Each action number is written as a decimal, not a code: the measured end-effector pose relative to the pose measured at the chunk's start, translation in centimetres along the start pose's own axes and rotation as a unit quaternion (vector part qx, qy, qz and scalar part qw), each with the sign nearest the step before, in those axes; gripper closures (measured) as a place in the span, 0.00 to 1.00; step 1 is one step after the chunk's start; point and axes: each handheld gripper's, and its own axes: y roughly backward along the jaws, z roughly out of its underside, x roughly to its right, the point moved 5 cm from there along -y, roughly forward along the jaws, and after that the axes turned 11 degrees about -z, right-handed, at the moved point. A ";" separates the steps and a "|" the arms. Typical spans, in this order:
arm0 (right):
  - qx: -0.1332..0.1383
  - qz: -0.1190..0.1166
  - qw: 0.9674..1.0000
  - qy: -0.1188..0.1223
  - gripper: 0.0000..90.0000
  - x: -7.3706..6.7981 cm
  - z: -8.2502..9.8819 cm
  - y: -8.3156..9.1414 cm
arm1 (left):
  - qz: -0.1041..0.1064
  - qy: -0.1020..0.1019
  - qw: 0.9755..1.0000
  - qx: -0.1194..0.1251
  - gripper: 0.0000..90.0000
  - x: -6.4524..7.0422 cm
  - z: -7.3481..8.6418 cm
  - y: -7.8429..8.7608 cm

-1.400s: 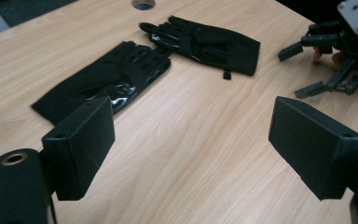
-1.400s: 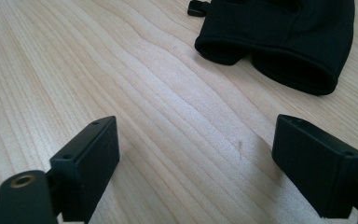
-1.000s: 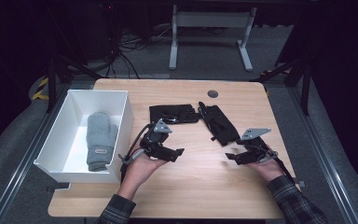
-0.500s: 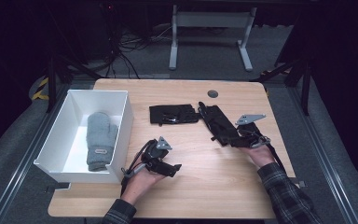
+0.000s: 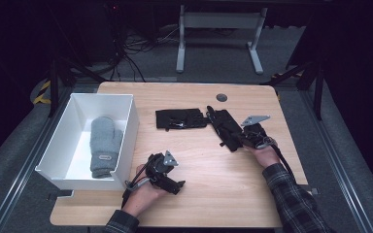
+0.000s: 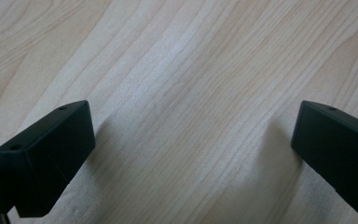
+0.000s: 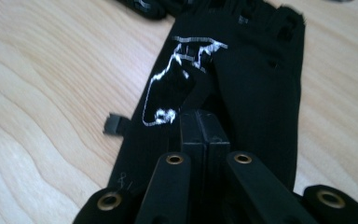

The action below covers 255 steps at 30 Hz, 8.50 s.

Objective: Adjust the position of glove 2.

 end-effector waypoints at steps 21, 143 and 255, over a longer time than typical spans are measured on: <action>-0.023 -0.039 0.999 0.019 1.00 -4.1 3.7 3.1 | 0.007 -0.003 1.000 0.025 0.00 -0.2 0.3 -0.1; 0.025 -0.002 1.000 -0.007 0.20 -4.1 9.4 6.5 | -0.073 0.088 0.993 -0.006 1.00 -11.5 -9.9 -7.8; 0.014 -0.009 1.000 -0.004 0.22 -4.6 9.2 6.4 | 0.037 0.080 0.996 -0.032 0.97 -1.1 -2.7 0.1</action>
